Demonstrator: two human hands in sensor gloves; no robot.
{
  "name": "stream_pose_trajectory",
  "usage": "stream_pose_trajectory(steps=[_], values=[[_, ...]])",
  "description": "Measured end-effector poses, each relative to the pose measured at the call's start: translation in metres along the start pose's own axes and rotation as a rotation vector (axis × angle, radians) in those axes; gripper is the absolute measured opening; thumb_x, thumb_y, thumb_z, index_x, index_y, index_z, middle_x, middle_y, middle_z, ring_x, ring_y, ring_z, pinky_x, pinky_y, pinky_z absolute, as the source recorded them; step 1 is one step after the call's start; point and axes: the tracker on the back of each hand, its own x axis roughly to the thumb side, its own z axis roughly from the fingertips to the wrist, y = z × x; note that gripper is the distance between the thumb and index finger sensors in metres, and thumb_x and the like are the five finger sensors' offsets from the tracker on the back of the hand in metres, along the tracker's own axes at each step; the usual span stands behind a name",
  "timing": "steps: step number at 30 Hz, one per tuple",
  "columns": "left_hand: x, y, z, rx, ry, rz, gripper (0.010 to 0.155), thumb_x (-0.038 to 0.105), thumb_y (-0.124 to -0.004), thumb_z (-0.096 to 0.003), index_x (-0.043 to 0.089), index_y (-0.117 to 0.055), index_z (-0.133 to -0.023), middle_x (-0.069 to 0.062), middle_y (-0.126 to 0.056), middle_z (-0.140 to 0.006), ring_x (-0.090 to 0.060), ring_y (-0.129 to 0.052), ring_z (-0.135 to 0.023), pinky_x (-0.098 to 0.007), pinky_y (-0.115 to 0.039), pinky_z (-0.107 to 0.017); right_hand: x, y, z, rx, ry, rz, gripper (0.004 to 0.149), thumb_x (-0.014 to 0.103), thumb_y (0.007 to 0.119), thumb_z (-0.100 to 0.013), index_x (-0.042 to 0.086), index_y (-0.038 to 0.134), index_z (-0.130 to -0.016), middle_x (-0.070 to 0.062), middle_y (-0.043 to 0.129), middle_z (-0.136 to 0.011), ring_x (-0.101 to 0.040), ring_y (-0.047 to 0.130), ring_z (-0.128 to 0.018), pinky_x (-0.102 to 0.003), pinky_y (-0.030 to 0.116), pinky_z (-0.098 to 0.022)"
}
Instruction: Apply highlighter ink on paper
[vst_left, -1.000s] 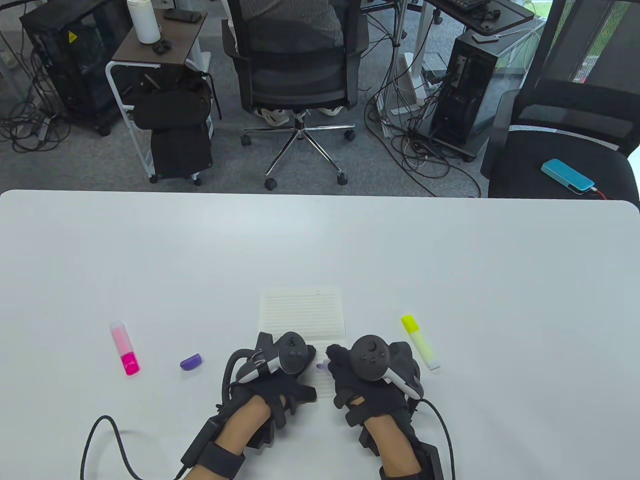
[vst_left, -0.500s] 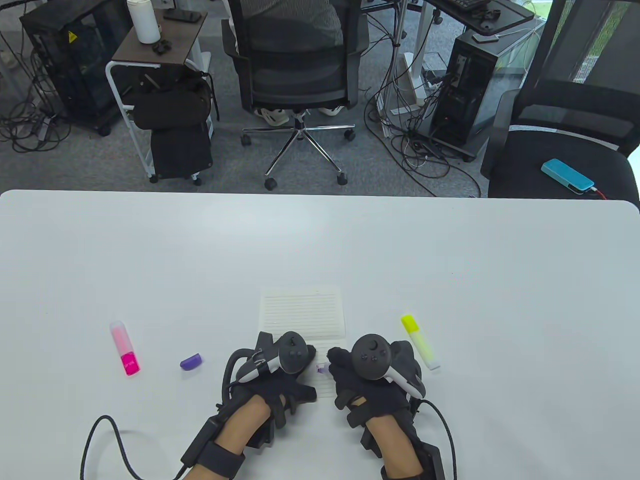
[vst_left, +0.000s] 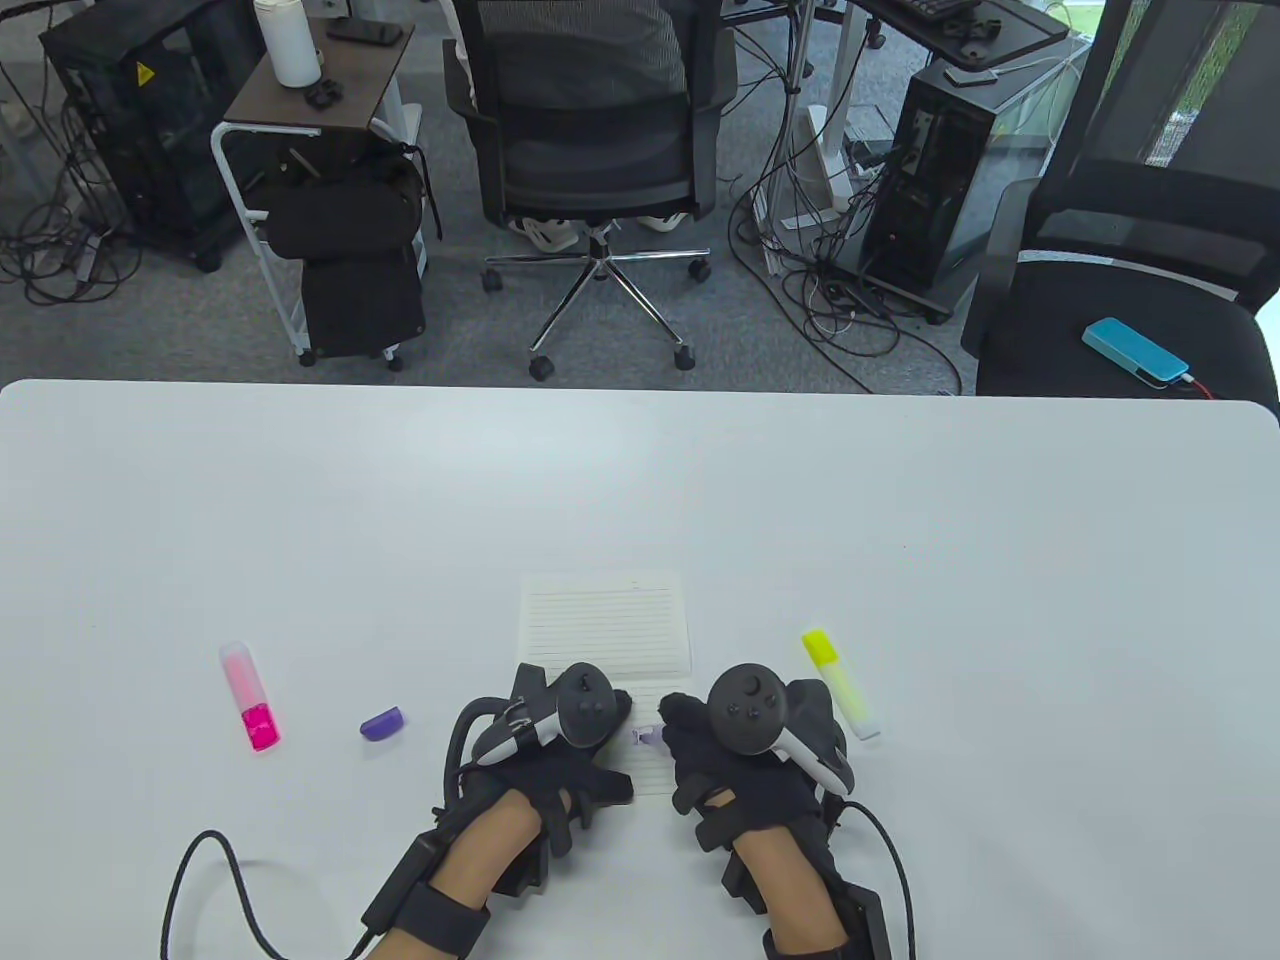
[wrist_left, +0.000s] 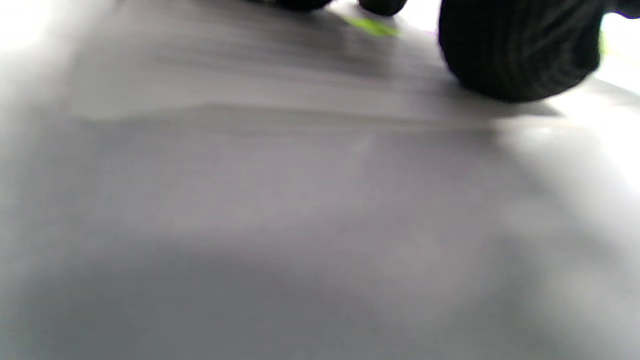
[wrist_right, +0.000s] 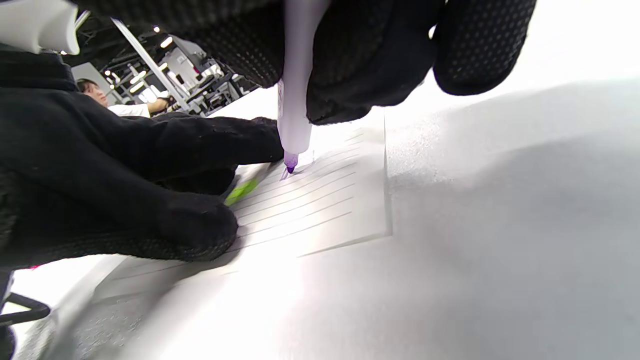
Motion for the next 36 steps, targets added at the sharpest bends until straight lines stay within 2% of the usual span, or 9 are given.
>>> stream_pose_trajectory(steps=[4, 9, 13, 17, 22, 27, 32, 36], values=[[-0.0001, -0.0002, 0.0000, 0.001, -0.001, 0.001, 0.084, 0.064, -0.081, -0.0388, 0.042, -0.040, -0.108, 0.001, -0.045, -0.099, -0.027, -0.043, -0.090, -0.060, -0.040, -0.073, -0.0003, 0.0026, -0.0027, -0.049, -0.004, 0.008, 0.042, 0.032, 0.074, -0.065, 0.017, 0.072, -0.105, -0.017, 0.088, -0.082, -0.029, 0.091, -0.050, -0.058, 0.072, -0.059], [-0.0001, -0.0002, -0.0002, -0.001, 0.000, 0.001, 0.084, 0.064, -0.082, -0.0388, 0.042, -0.040, -0.108, 0.001, -0.045, -0.099, -0.027, -0.043, -0.090, -0.060, -0.040, -0.073, 0.0014, 0.0008, -0.0003, 0.012, 0.000, -0.004, 0.041, 0.031, 0.075, -0.065, 0.017, 0.073, -0.104, -0.018, 0.089, -0.081, -0.029, 0.091, -0.049, -0.058, 0.072, -0.059], [-0.0001, -0.0002, -0.0005, 0.000, 0.000, 0.001, 0.084, 0.064, -0.082, -0.0387, 0.042, -0.040, -0.108, 0.001, -0.045, -0.099, -0.027, -0.043, -0.090, -0.060, -0.040, -0.073, 0.0012, 0.0028, -0.0026, -0.061, -0.006, 0.019, 0.041, 0.032, 0.075, -0.065, 0.017, 0.073, -0.104, -0.017, 0.088, -0.082, -0.029, 0.091, -0.050, -0.058, 0.072, -0.059], [-0.0001, -0.0001, -0.0007, -0.002, 0.000, 0.002, 0.084, 0.064, -0.082, -0.0388, 0.042, -0.040, -0.108, 0.001, -0.045, -0.099, -0.027, -0.043, -0.090, -0.060, -0.040, -0.073, 0.0014, -0.0003, -0.0001, 0.003, 0.008, 0.002, 0.041, 0.031, 0.075, -0.065, 0.017, 0.074, -0.103, -0.018, 0.089, -0.081, -0.029, 0.091, -0.049, -0.058, 0.072, -0.059], [-0.0001, -0.0002, -0.0007, -0.002, 0.000, 0.001, 0.084, 0.064, -0.082, -0.0388, 0.042, -0.040, -0.108, 0.001, -0.045, -0.099, -0.027, -0.043, -0.090, -0.060, -0.040, -0.073, 0.0002, 0.0018, -0.0015, -0.069, 0.001, 0.021, 0.041, 0.032, 0.074, -0.065, 0.017, 0.073, -0.104, -0.017, 0.088, -0.081, -0.029, 0.091, -0.049, -0.058, 0.072, -0.059], [-0.0001, 0.0000, -0.0008, -0.005, 0.000, 0.002, 0.084, 0.064, -0.082, -0.0388, 0.042, -0.040, -0.108, 0.001, -0.045, -0.099, -0.027, -0.043, -0.090, -0.060, -0.040, -0.073, 0.0018, 0.0011, 0.0002, -0.023, 0.012, 0.007, 0.041, 0.031, 0.075, -0.065, 0.016, 0.073, -0.104, -0.017, 0.089, -0.081, -0.029, 0.091, -0.049, -0.058, 0.072, -0.059], [0.0000, 0.0000, -0.0009, -0.004, -0.001, 0.002, 0.084, 0.064, -0.082, -0.0389, 0.042, -0.040, -0.108, 0.001, -0.045, -0.099, -0.027, -0.043, -0.090, -0.060, -0.040, -0.074, 0.0004, 0.0022, 0.0001, -0.074, 0.014, 0.020, 0.042, 0.032, 0.074, -0.066, 0.017, 0.072, -0.104, -0.017, 0.088, -0.081, -0.029, 0.091, -0.049, -0.058, 0.072, -0.059], [-0.0004, -0.0003, -0.0009, 0.000, 0.000, 0.007, 0.084, 0.064, -0.082, -0.0387, 0.042, -0.040, -0.108, 0.002, -0.045, -0.099, -0.027, -0.043, -0.090, -0.060, -0.040, -0.073, 0.0013, 0.0016, 0.0011, -0.041, 0.021, 0.011, 0.042, 0.031, 0.074, -0.066, 0.016, 0.072, -0.104, -0.017, 0.088, -0.081, -0.029, 0.091, -0.049, -0.058, 0.072, -0.059]])
